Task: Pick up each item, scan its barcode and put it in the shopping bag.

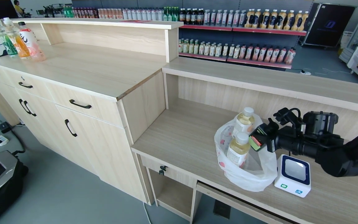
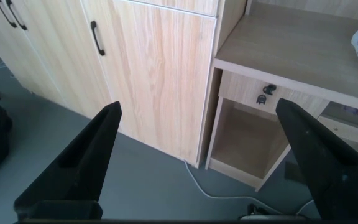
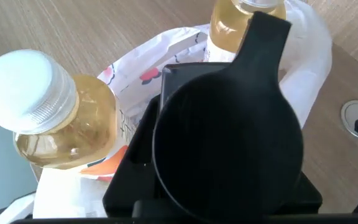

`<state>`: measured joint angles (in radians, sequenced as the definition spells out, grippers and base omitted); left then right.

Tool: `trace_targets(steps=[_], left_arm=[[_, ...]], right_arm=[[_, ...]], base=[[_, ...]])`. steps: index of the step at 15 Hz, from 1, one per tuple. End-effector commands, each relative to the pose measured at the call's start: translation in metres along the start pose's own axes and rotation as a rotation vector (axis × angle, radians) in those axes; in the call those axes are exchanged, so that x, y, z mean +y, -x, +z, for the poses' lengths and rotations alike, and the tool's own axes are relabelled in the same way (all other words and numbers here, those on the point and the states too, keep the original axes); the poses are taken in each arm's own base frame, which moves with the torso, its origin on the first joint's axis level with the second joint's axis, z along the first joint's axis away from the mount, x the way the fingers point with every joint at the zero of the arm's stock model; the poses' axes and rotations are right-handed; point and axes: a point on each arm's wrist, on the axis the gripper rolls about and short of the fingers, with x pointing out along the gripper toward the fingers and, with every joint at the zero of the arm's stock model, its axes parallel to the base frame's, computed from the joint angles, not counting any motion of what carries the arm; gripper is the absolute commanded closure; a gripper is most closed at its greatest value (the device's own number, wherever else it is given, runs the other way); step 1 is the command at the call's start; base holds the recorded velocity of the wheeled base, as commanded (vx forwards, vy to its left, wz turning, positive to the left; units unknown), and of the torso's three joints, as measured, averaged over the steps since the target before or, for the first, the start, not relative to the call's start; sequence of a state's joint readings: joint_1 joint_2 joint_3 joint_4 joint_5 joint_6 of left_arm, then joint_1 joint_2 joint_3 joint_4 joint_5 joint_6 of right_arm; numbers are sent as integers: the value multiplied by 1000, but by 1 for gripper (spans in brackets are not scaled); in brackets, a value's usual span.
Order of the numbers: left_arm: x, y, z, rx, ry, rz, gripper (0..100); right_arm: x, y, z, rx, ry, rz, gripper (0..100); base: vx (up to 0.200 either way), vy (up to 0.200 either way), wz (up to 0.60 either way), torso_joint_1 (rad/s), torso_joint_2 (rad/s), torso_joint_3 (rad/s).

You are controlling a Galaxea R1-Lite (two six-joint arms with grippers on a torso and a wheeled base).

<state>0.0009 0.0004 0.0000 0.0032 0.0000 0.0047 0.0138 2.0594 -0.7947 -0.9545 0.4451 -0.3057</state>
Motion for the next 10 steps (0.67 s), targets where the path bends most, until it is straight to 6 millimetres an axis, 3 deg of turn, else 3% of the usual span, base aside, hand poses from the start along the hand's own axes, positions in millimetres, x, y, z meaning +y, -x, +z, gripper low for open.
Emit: trace_targets(steps=[1,6,10], left_arm=[[0,0,0,-2,0,1,0],[0,0,0,-1,0,1,0],[0,0,0,-2,0,1,0]], right_arm=[[7,-16,-16,38,-8,23,100],[11,-31,-26,68,-11,14,100],[14,-31,-34,99,-21,17,100]], base=[[0,0,0,0,0,0],[0,0,0,0,0,0],[0,0,0,0,0,0]])
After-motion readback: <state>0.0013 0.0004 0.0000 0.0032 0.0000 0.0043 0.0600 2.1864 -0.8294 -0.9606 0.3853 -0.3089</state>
